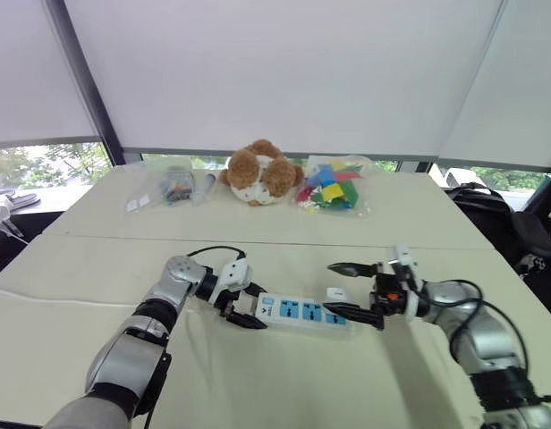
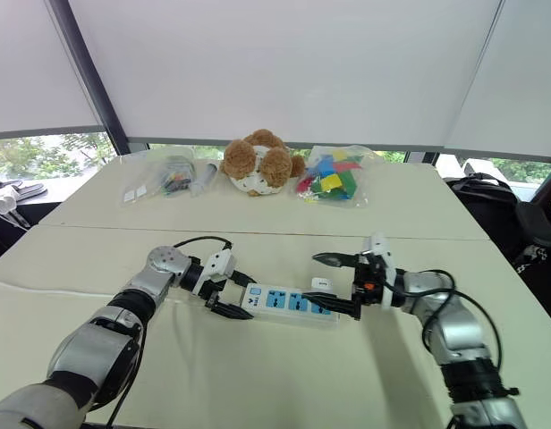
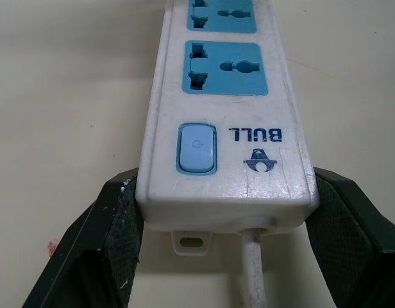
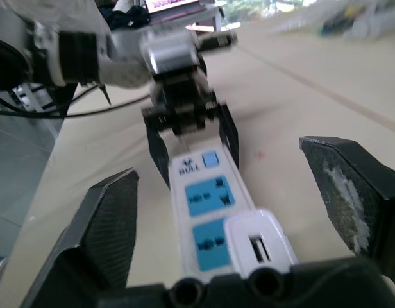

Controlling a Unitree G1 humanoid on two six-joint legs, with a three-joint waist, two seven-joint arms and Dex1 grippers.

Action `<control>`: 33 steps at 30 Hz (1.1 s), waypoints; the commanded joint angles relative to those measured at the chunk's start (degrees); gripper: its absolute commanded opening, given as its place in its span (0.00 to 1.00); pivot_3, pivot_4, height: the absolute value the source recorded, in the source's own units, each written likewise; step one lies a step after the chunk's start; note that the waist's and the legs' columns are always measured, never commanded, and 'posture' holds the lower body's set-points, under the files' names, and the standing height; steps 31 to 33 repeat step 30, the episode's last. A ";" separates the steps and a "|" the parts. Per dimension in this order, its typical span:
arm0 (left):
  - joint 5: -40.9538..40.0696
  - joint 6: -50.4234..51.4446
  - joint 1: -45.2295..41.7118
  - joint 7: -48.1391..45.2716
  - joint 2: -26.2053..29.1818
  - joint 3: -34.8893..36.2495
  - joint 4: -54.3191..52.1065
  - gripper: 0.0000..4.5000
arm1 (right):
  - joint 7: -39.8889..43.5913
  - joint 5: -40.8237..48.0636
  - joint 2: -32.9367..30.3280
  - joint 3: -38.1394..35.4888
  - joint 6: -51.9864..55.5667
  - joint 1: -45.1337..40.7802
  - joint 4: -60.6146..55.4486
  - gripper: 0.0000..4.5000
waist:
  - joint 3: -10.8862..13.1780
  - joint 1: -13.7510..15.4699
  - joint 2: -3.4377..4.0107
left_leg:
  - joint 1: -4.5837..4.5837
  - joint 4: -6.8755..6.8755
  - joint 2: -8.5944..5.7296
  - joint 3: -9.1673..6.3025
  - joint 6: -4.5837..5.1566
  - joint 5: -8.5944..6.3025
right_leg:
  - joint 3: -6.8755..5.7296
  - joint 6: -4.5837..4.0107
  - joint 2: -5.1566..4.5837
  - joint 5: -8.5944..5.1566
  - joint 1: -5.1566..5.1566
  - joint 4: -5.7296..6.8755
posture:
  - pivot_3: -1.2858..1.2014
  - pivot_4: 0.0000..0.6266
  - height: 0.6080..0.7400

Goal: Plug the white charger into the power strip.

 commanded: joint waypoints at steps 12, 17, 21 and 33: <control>-2.21 6.56 5.61 4.84 1.93 3.71 -8.53 0.99 | -5.54 6.86 -11.46 -17.19 10.77 19.91 -12.77 1.00 | 0.19 -1.40 -0.16 | -0.26 -0.12 0.05 0.04 0.00 0.00 | 0.06 0.14 0.05 0.08 -0.40 0.07 | 0.52 0.24 0.99; -10.78 24.23 13.79 7.42 5.17 9.19 -27.37 0.99 | -7.91 4.99 -8.64 -17.32 8.03 23.53 -12.71 1.00 | 0.31 -1.70 -0.24 | -0.30 -0.27 0.14 0.06 0.00 0.00 | 0.07 0.21 0.10 0.11 -0.56 0.13 | 0.52 0.24 0.99; -16.57 39.68 23.30 12.26 10.81 13.89 -46.84 0.99 | -10.40 5.31 -6.33 -18.11 7.41 24.16 -11.69 1.00 | 0.36 -1.97 -0.16 | -0.66 -0.25 0.19 0.06 -0.01 0.00 | 0.04 0.24 0.10 0.11 -0.99 0.33 | 0.52 0.24 0.99; -24.79 53.80 32.49 30.28 12.18 26.20 -61.91 0.99 | -18.41 5.42 -1.97 -19.03 7.17 20.30 -8.16 1.00 | 0.45 -2.14 -0.09 | -0.65 -0.15 0.17 0.06 -0.07 0.04 | 0.04 0.20 0.07 0.10 -0.93 0.33 | 0.52 0.24 0.99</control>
